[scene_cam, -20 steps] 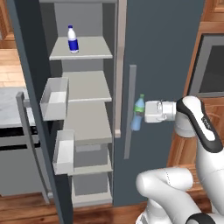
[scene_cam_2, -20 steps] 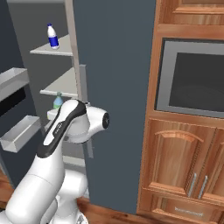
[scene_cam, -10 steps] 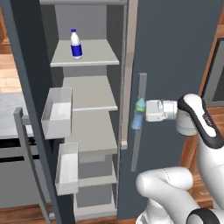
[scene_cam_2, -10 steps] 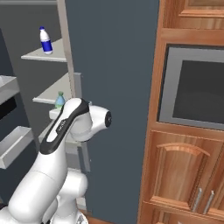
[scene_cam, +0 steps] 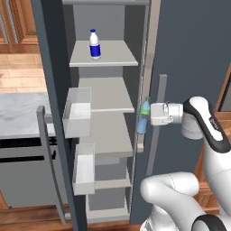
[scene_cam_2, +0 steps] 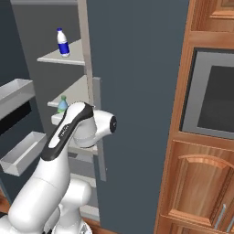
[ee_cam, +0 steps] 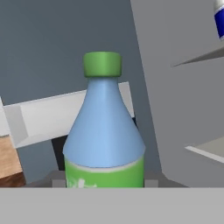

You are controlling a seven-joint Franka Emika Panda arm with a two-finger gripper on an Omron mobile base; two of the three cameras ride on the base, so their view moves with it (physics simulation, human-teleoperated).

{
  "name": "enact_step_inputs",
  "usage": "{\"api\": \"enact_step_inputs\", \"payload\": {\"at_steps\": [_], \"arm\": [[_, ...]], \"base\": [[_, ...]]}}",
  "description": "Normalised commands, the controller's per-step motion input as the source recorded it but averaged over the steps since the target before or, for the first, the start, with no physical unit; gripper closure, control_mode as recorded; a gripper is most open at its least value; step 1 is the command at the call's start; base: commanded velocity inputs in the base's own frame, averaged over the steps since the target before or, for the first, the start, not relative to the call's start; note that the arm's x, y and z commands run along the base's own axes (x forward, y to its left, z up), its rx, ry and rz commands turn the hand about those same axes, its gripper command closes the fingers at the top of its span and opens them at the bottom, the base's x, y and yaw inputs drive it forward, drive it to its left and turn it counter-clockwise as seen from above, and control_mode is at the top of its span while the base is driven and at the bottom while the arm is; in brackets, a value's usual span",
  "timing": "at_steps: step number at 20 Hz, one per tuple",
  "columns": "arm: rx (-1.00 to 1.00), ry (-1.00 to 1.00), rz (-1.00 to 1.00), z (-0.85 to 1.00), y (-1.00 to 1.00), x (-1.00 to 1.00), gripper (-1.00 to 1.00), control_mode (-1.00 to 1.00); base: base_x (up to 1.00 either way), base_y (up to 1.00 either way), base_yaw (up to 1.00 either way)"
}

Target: Take the bottled waters from the counter and place them in the freezer to freeze. Close the freezer door after placing the bottles.

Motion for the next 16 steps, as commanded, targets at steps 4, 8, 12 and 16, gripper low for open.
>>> {"api": "enact_step_inputs", "payload": {"at_steps": [4, 8, 12, 16], "arm": [[0.00, 0.00, 0.00, 0.00, 0.00, 0.00, 1.00, 1.00], [0.00, 0.00, 0.00, 0.00, 0.00, 0.00, 1.00, 1.00], [0.00, 0.00, 0.00, 0.00, 0.00, 0.00, 1.00, 1.00], [0.00, 0.00, 0.00, 0.00, 0.00, 0.00, 1.00, 1.00]], "base": [[0.00, 0.21, 0.01], [0.11, 0.19, 0.00], [0.14, 0.19, 0.00], [0.14, 0.22, 0.00]]}}
